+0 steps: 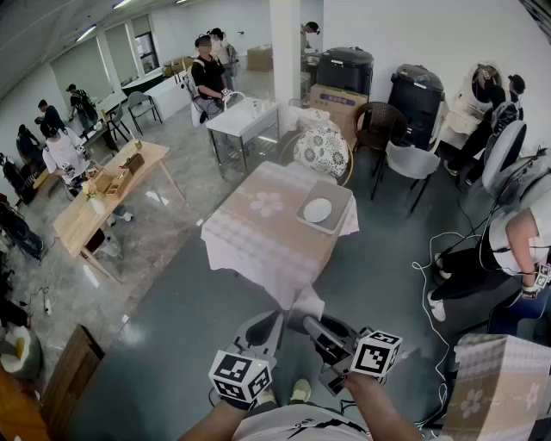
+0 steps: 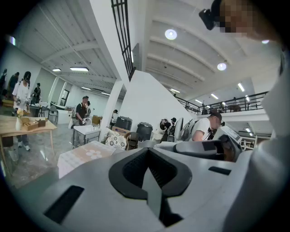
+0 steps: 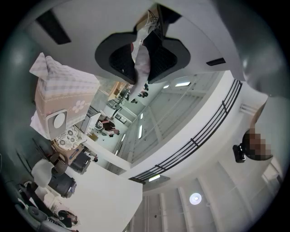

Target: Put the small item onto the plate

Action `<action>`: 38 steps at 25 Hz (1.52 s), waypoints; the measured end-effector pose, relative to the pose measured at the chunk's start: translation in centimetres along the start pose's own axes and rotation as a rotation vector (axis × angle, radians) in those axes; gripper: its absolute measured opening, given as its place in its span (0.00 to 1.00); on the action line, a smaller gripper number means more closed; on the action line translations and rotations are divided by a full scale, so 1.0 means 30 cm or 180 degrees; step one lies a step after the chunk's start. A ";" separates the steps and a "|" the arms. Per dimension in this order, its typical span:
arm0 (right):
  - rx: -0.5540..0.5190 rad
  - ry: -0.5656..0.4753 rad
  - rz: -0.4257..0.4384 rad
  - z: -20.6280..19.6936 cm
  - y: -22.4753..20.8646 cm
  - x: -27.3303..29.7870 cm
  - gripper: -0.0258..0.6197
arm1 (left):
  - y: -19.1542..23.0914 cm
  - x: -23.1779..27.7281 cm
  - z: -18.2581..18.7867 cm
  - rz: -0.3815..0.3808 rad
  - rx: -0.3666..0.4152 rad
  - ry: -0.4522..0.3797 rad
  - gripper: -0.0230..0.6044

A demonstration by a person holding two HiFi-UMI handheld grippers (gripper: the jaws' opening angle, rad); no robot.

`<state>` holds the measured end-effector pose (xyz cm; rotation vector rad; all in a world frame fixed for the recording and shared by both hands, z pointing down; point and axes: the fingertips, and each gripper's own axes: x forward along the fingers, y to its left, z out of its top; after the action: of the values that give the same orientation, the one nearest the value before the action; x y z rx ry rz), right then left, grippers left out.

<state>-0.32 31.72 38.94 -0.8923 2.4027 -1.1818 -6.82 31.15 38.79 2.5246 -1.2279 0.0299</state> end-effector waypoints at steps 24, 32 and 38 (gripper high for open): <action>0.0104 -0.0035 0.0146 0.111 -0.068 -0.113 0.19 | -0.109 0.129 -0.010 0.0044 0.0087 0.0056 0.05; 0.0067 -0.0096 0.0024 0.191 -0.147 -0.065 0.19 | -0.066 0.253 0.023 -0.0071 0.0106 0.0055 0.05; 0.0037 -0.0085 -0.0080 0.265 -0.245 0.062 0.19 | 0.059 0.395 0.053 -0.0145 0.0118 0.0069 0.05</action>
<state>5.34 22.37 39.92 -0.9314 2.3679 -1.1842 -0.95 20.64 39.72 2.5762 -1.1718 0.0695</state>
